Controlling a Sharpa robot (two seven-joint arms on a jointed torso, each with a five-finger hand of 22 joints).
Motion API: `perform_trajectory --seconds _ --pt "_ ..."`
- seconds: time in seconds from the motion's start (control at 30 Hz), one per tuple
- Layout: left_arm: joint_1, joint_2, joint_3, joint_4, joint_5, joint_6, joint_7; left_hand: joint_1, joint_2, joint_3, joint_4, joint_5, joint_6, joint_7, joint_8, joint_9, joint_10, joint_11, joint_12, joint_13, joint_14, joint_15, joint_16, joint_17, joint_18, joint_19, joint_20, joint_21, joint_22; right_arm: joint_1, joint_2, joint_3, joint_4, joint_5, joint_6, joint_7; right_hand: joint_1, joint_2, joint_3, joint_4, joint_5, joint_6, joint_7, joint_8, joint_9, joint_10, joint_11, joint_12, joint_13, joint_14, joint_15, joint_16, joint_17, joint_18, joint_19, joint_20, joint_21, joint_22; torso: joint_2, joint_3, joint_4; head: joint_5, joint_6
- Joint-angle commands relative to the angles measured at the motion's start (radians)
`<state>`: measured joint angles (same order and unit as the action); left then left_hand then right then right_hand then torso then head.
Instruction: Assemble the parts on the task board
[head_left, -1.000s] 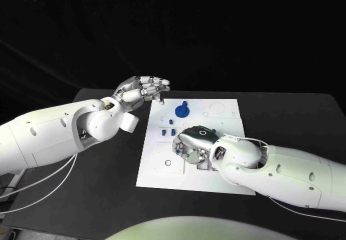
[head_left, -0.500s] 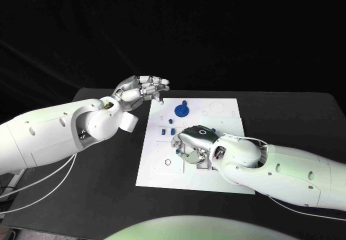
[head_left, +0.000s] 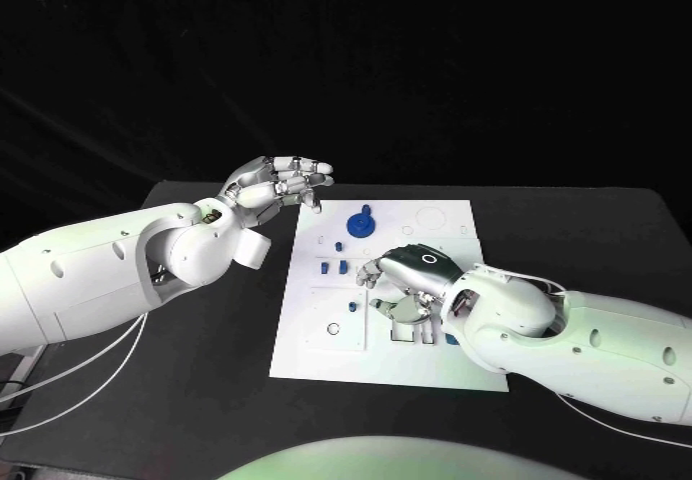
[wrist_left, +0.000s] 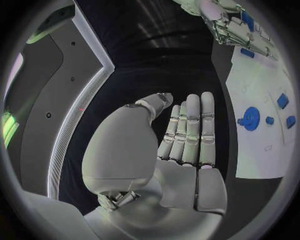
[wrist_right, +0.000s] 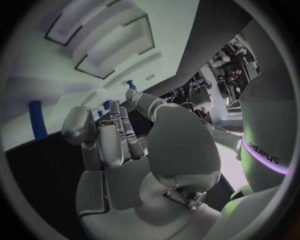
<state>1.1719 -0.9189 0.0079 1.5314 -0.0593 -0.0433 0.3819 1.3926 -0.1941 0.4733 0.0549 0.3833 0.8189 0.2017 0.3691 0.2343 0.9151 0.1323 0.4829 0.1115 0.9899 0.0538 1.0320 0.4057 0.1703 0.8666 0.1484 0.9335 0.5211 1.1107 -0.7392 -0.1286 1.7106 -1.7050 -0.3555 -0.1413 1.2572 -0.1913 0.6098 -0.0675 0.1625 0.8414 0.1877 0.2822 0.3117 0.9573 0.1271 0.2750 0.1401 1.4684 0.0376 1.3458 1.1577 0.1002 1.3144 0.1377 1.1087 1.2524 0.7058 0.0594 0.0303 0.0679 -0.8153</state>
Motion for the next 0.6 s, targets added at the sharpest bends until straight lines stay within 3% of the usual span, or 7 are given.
perform_trajectory --seconds 0.03,0.17,0.27,0.33,0.6 --pt "0.0 -0.001 0.001 0.003 -0.004 0.02 0.003 -0.004 0.01 0.001 -0.007 -0.001 -0.003 0.004 -0.003 -0.001 -0.002 0.007 -0.005 -0.001 0.0 0.009 -0.004 -0.001 0.013 0.005 0.005 -0.005 -0.001 0.025 -0.042 0.006 0.027 0.086 -0.023 -0.008 0.0 0.003 -0.001 0.004 0.001 0.006 -0.001 0.005 0.001 -0.007 -0.003 0.007 0.002 0.018 -0.001 0.003 0.0 0.008 0.005 -0.001 0.001 0.0 0.0 -0.0005 -0.0021 -0.006 0.006" --pt "0.0 -0.002 0.001 0.004 -0.004 0.02 0.003 -0.004 0.01 0.001 -0.007 -0.001 -0.003 0.004 -0.003 -0.001 -0.002 0.007 -0.005 -0.001 0.0 0.009 -0.004 -0.001 0.013 0.005 0.005 -0.005 -0.001 0.065 -0.092 0.014 0.042 0.129 0.042 -0.031 -0.022 -0.015 -0.028 0.019 -0.005 -0.015 -0.007 -0.006 -0.003 -0.052 -0.006 0.011 -0.005 0.011 -0.002 -0.006 -0.021 0.015 -0.015 -0.002 -0.036 -0.022 0.0 -0.0016 -0.0022 -0.013 0.014" --pt "0.0 -0.002 0.001 0.005 -0.004 0.02 0.004 -0.004 0.01 0.001 -0.007 -0.001 -0.003 0.004 -0.003 -0.001 -0.002 0.007 -0.005 -0.001 0.0 0.009 -0.004 -0.001 0.013 0.005 0.005 -0.005 -0.001 0.093 -0.121 0.016 0.044 0.133 0.09 -0.046 -0.021 -0.021 -0.064 0.028 -0.013 -0.042 0.01 -0.019 -0.008 -0.115 0.01 0.014 -0.015 -0.012 0.011 -0.03 -0.066 0.025 -0.055 0.006 -0.101 -0.062 0.0 -0.0025 -0.0023 -0.016 0.016" --pt "0.0 -0.001 0.001 0.005 -0.004 0.02 0.004 -0.004 0.01 0.001 -0.007 -0.001 -0.003 0.004 -0.003 -0.001 -0.002 0.007 -0.005 -0.001 0.0 0.009 -0.004 -0.001 0.013 0.005 0.005 -0.005 -0.001 0.107 -0.139 0.017 0.044 0.128 0.12 -0.053 -0.017 -0.022 -0.085 0.032 -0.013 -0.05 0.01 -0.022 -0.009 -0.134 0.011 0.021 -0.018 -0.019 0.012 -0.034 -0.077 0.029 -0.064 0.01 -0.118 -0.072 0.0 -0.0038 -0.002 -0.018 0.018" --pt "0.0 0.0 0.001 0.004 -0.004 0.02 0.004 -0.004 0.01 0.001 -0.007 -0.001 -0.003 0.004 -0.003 -0.001 -0.002 0.007 -0.005 -0.001 0.0 0.009 -0.004 -0.001 0.013 0.005 0.005 -0.005 -0.001 0.122 -0.155 0.018 0.016 0.089 0.18 -0.062 0.007 -0.013 -0.117 0.032 -0.016 -0.058 0.002 -0.024 -0.009 -0.148 0.006 0.047 -0.02 -0.023 0.009 -0.033 -0.086 0.031 -0.068 0.01 -0.13 -0.077 0.0 -0.0013 -0.0014 -0.019 0.014"
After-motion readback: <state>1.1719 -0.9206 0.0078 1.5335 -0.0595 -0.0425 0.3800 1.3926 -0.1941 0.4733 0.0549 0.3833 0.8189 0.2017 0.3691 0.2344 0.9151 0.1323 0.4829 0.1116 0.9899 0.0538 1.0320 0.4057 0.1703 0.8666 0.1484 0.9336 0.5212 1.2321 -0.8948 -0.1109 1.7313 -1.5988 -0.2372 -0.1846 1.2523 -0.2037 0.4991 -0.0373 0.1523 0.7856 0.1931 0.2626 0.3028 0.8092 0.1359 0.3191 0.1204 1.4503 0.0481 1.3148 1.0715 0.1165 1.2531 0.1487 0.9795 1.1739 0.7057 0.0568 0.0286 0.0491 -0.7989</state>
